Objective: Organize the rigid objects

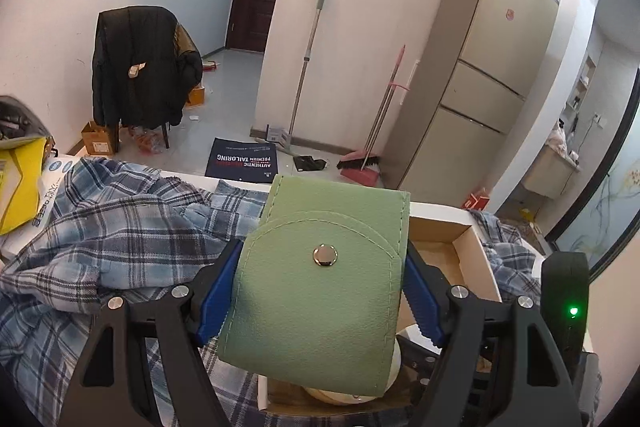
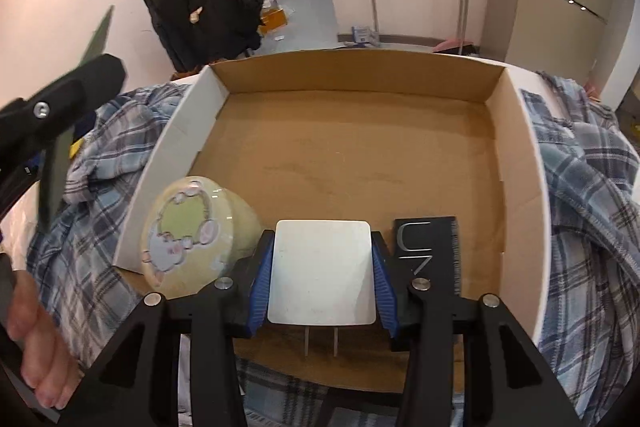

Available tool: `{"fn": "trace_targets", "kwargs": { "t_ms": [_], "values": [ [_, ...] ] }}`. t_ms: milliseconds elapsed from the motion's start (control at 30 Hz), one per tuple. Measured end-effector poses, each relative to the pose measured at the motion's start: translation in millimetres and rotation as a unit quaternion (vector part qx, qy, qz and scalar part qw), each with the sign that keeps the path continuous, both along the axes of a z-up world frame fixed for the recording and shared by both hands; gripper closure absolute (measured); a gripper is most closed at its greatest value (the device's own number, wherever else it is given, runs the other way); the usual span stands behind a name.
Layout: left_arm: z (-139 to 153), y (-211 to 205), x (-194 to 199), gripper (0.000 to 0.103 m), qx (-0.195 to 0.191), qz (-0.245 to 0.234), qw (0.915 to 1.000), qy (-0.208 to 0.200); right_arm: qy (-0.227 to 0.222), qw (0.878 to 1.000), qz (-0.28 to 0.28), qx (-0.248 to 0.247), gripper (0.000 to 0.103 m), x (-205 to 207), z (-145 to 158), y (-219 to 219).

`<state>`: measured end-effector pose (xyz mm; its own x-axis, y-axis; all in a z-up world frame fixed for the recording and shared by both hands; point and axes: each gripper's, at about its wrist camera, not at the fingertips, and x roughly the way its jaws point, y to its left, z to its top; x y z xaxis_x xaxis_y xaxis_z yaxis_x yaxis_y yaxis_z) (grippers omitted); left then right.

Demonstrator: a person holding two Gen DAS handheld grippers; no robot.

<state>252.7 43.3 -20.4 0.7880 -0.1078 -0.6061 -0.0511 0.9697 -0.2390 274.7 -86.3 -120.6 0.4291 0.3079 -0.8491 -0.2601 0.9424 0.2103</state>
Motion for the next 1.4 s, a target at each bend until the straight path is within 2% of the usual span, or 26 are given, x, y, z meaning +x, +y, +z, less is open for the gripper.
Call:
{"fn": "trace_targets", "kwargs": {
  "t_ms": [100, 167, 233, 367, 467, 567, 667, 867, 933, 1000, 1067, 1100, 1133, 1300, 1400],
  "values": [
    [1.8, -7.7, -1.1, 0.026, 0.027, 0.000, 0.9996, -0.006, -0.010, 1.000, -0.006, 0.000, 0.057, 0.9, 3.1, -5.3],
    [1.3, -8.5, -1.0, 0.026, 0.021, -0.007, 0.9998, 0.000, -0.013, 1.000, -0.009, 0.014, 0.052, 0.9, 9.5, -11.9],
    [2.0, -9.0, -1.5, 0.026, 0.005, -0.012, 0.9999, 0.006, -0.032, 0.999, -0.015, 0.026, 0.050, -1.8, 21.2, -20.5],
    [11.2, -13.5, 1.8, 0.026, 0.008, -0.017, 0.9998, 0.005, -0.083, 0.996, -0.045, 0.006, 0.050, -6.1, 46.8, -41.1],
    [12.6, -19.9, 21.0, 0.026, 0.017, -0.025, 0.9993, 0.024, -0.098, 0.993, -0.068, -0.008, 0.050, -4.3, 53.5, -57.0],
    [-1.4, -28.0, 52.2, 0.026, 0.036, -0.037, 0.9961, 0.071, -0.102, 0.990, -0.091, -0.016, 0.050, -0.7, 53.0, -70.8],
    [-19.0, -33.5, 73.6, 0.026, 0.049, -0.023, 0.9935, 0.100, -0.112, 0.986, -0.120, -0.012, 0.050, -0.3, 54.5, -90.7],
    [-45.1, -40.3, 89.8, 0.026, 0.045, -0.020, 0.9903, 0.130, -0.092, 0.989, -0.113, -0.001, 0.050, 10.3, 48.1, -103.7],
    [-51.8, -36.9, 92.4, 0.026, 0.041, -0.003, 0.9894, 0.139, -0.080, 0.991, -0.110, 0.005, 0.050, 13.5, 42.5, -104.3],
    [-52.0, -37.7, 93.4, 0.025, 0.044, -0.005, 0.9896, 0.137, -0.074, 0.991, -0.110, 0.006, 0.050, 15.2, 38.9, -102.1],
    [-48.2, -41.6, 93.3, 0.024, 0.066, -0.011, 0.9890, 0.132, -0.076, 0.991, -0.110, 0.000, 0.050, 14.8, 38.9, -101.1],
    [-46.7, -43.5, 92.1, 0.022, 0.075, -0.013, 0.9887, 0.129, -0.078, 0.991, -0.109, -0.003, 0.050, 13.7, 39.1, -99.7],
    [-45.4, -45.0, 90.5, 0.016, 0.078, -0.016, 0.9889, 0.125, -0.081, 0.991, -0.108, -0.006, 0.050, 12.9, 40.2, -98.5],
    [-38.7, -42.2, 86.6, 0.015, 0.054, -0.027, 0.9924, 0.107, -0.090, 0.990, -0.104, -0.015, 0.050, 9.3, 43.2, -93.6],
    [-27.5, -35.3, 79.3, 0.015, 0.040, -0.026, 0.9955, 0.082, -0.094, 0.990, -0.104, -0.015, 0.050, 8.3, 46.0, -93.5]
  ]
}}
